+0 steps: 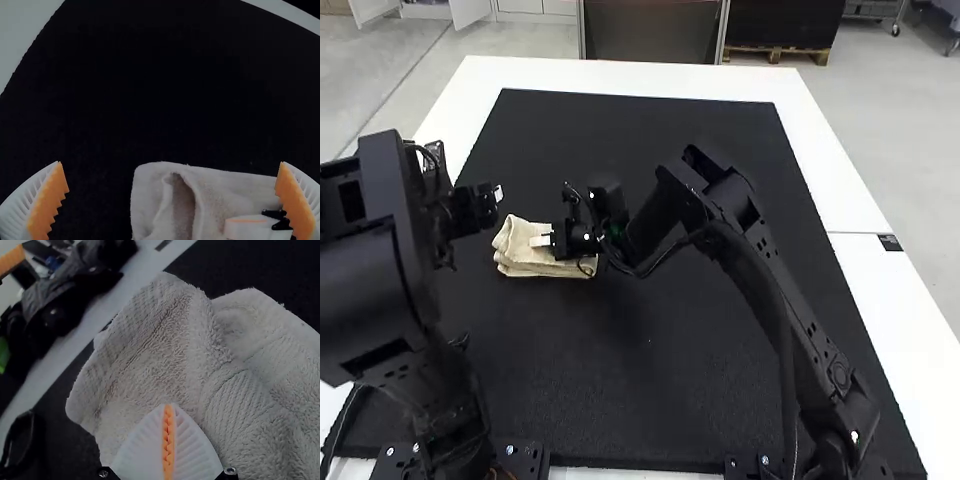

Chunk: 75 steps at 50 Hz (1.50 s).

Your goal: Fold the towel.

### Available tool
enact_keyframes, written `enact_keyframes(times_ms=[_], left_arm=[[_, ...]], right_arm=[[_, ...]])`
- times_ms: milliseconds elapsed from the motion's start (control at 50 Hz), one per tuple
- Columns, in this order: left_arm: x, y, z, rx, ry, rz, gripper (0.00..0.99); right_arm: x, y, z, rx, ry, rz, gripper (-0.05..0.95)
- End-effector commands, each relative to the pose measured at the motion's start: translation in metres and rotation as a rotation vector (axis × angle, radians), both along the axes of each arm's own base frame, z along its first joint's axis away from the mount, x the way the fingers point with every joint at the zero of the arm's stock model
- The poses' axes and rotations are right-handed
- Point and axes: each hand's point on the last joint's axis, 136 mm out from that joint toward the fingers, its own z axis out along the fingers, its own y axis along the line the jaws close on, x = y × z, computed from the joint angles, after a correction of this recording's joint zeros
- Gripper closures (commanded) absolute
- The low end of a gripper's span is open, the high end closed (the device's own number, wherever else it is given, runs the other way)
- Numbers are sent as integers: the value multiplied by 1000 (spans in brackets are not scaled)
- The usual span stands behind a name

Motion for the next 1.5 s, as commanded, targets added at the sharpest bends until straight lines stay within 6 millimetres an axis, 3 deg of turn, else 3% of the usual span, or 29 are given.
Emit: enact_keyframes(times_ms=[0, 120, 220, 420, 540, 680, 820, 920, 1100, 1200, 1380, 1480], left_arm=[[2, -5, 10, -9, -29, -4, 25], [7, -7, 30, -26, -81, 1, 25], [12, -10, 52, -32, -122, -6, 25], [27, -31, 103, -40, -207, -37, 25], [31, -52, 143, -54, -279, -59, 25], [26, -79, 190, -93, -369, -96, 26], [16, -80, 222, -85, -415, -98, 28], [0, -88, 257, -64, -498, -118, 28], [-37, -110, 309, -63, -637, -169, 28], [-63, -110, 331, -43, -715, -162, 33], [-125, -112, 363, -69, -880, -144, 34], [-153, -116, 364, -56, -943, -143, 34]], right_arm=[[6, 1, 18, 21, -4, -22, 920], [22, -7, 95, 110, -70, -48, 920], [40, -26, 158, 169, -116, -88, 920], [69, -92, 261, 263, -211, -210, 920], [68, -140, 324, 322, -292, -288, 918], [55, -193, 384, 382, -381, -372, 907], [31, -244, 431, 433, -466, -440, 905], [7, -283, 461, 473, -527, -503, 902], [-49, -357, 507, 551, -637, -607, 902], [-97, -395, 530, 601, -719, -651, 893], [-182, -431, 534, 653, -836, -690, 890], [-212, -439, 524, 666, -861, -711, 889]])
